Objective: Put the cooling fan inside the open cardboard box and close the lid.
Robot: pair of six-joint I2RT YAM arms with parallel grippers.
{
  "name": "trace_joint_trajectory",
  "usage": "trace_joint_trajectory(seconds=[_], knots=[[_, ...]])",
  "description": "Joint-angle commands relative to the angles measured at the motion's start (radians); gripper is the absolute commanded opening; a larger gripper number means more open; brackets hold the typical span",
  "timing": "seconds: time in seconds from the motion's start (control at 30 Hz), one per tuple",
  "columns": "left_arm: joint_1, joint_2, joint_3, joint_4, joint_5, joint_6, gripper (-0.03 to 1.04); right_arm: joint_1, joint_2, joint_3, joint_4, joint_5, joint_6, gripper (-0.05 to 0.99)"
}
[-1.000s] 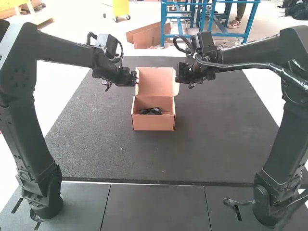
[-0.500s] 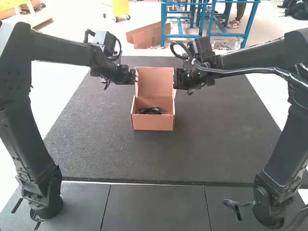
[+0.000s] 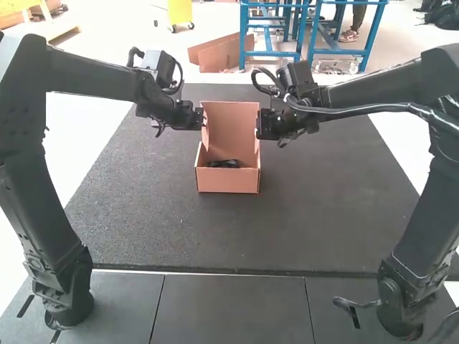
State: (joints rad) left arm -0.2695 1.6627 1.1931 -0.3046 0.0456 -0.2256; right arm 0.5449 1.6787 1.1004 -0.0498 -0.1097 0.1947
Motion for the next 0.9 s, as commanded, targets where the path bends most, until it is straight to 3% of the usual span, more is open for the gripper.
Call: trace_joint_trajectory(seconds=[0.0, 0.63, 0.87], knots=[[-0.014, -0.05, -0.01, 0.001, 0.0, 0.002, 0.97, 0.027, -0.022, -0.017, -0.009, -0.022, 0.0, -0.02], [-0.014, -0.121, -0.122, -0.01, 0.002, 0.006, 0.97, 0.081, -0.033, -0.074, -0.024, -0.028, -0.032, -0.02], [-0.013, -0.172, -0.168, -0.025, 0.002, 0.009, 0.97, 0.084, -0.033, -0.099, -0.051, 0.028, -0.098, -0.02]])
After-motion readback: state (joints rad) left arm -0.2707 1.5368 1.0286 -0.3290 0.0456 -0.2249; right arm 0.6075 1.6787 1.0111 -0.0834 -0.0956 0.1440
